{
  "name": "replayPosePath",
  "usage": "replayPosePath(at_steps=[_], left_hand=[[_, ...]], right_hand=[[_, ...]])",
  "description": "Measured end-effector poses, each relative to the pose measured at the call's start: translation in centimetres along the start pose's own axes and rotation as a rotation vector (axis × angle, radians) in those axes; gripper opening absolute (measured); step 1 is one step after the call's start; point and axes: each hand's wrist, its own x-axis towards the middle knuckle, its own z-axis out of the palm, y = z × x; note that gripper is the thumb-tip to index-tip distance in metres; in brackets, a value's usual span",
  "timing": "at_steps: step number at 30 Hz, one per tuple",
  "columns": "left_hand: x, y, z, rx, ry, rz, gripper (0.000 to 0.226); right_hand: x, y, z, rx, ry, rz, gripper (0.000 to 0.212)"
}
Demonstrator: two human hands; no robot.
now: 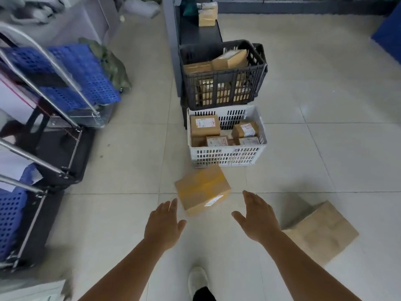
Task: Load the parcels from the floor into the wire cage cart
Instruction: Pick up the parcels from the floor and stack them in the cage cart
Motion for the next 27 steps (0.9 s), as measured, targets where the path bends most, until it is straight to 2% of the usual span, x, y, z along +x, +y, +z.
replayPosePath(at_steps=[7, 16, 20, 27], left_hand=[[9.9, -0.2, 5.0, -0.102, -0.050, -0.132, 0.071], [23.0, -0.8, 18.0, -0.322, -0.095, -0.377, 0.075], [28.6, -1.0, 23.3, -0.488, -0.047, -0.477, 0.072], [33.9, -2.5, 29.4, -0.739, 0.068, -0.642, 0.082]], right_hand=[[12.6, 3.3, 4.4, 0.072, -0.075, 0.034, 0.075], [28.3, 7.3, 15.8, 0.159, -0.174, 0.012, 0.084], [33.8, 8.7, 20.7, 0.189, -0.221, 0.003, 0.089], [39.9, 9.2, 26.9, 0.357, -0.227, 0.056, 0.102]])
